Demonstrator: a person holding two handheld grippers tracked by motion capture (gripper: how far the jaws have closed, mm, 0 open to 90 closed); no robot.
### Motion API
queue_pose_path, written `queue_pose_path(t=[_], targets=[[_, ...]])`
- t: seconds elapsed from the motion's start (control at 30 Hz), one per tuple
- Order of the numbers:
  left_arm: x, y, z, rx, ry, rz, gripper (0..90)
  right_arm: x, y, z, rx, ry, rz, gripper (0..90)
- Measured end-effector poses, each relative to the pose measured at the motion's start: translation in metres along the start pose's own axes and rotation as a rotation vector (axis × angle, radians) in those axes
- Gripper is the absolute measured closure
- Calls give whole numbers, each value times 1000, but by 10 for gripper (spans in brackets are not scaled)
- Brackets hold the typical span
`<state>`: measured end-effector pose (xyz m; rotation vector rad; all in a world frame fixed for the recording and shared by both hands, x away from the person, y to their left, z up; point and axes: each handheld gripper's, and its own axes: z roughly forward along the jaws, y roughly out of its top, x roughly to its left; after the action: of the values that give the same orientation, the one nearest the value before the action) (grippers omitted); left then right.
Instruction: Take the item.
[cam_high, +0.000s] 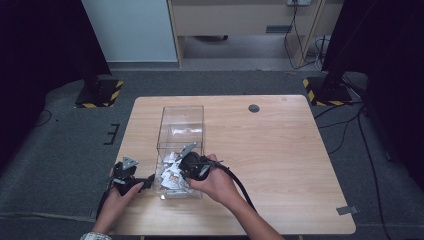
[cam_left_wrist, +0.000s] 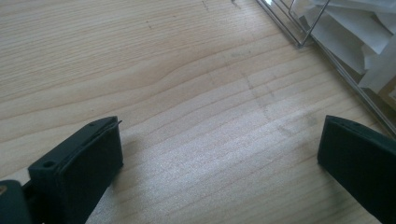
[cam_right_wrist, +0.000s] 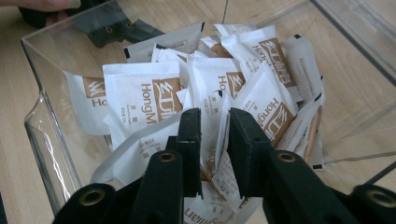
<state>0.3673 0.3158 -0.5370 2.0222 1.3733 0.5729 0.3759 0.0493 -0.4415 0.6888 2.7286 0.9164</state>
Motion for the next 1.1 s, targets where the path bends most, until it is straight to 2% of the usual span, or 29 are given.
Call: queue_pose_path(t=[0.27,0.73,1.1], targets=[[0,0,0,0,0,0,0,-2,-1,-4,-14,5,-8,881],[0,0,0,0,0,0,0,-7,9,-30,-117,10,6,893],[0,0,0,-2,-8,-2,0,-13,18,-53,-153,8,14,892]])
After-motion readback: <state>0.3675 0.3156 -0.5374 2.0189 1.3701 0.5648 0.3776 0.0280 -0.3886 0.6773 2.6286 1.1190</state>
